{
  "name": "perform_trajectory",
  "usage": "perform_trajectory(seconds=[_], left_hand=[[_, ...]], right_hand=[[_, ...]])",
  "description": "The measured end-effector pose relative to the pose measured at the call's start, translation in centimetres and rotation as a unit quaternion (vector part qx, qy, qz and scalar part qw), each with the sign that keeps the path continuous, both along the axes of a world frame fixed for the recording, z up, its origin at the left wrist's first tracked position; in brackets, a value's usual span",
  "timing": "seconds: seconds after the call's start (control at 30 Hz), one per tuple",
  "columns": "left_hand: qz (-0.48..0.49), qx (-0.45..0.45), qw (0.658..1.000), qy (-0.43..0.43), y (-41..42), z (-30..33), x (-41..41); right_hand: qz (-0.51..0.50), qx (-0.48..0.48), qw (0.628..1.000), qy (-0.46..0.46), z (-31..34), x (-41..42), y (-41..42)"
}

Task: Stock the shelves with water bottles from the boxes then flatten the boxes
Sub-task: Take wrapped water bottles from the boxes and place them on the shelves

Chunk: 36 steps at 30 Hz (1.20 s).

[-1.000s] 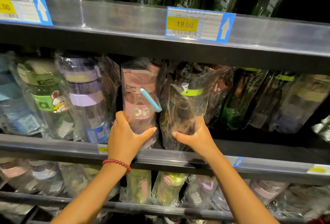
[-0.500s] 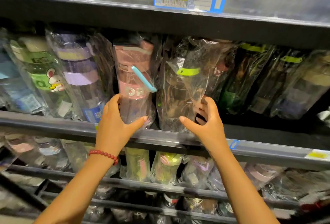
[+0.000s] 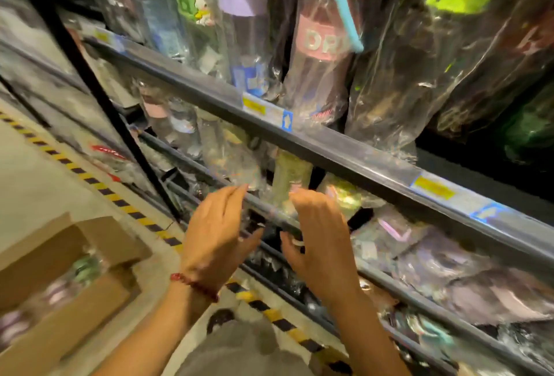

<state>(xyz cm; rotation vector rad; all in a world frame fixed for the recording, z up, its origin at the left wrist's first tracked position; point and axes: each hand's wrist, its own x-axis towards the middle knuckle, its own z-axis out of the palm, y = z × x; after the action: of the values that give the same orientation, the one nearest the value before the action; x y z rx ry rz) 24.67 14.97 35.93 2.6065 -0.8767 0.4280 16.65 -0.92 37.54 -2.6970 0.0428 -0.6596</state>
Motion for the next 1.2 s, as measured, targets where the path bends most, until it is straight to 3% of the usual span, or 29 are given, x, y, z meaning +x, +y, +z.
perform_trajectory(seconds=[0.07,0.3,0.53,1.0,1.2], left_hand=[[0.03,0.031,0.999,0.021,1.8,-2.0,-1.7],[0.082,0.01,0.989,0.121,7.4,-7.9,-7.3],[0.155,0.05,0.977,0.135,14.5,-7.3,-7.5],[0.381,0.121,0.886,0.236,40.9,-9.1,-10.7],[0.457,0.08,0.838,0.287,47.8,-10.9,-11.6]], right_hand=[[0.032,-0.018,0.999,0.031,-2.2,0.0,1.5],[0.105,-0.07,0.981,0.15,-8.4,-1.8,7.2],[0.14,-0.097,0.972,0.164,-10.1,0.1,13.6],[0.304,-0.133,0.917,0.221,-12.9,2.6,39.3],[0.368,-0.154,0.884,0.243,-13.7,4.2,47.2]])
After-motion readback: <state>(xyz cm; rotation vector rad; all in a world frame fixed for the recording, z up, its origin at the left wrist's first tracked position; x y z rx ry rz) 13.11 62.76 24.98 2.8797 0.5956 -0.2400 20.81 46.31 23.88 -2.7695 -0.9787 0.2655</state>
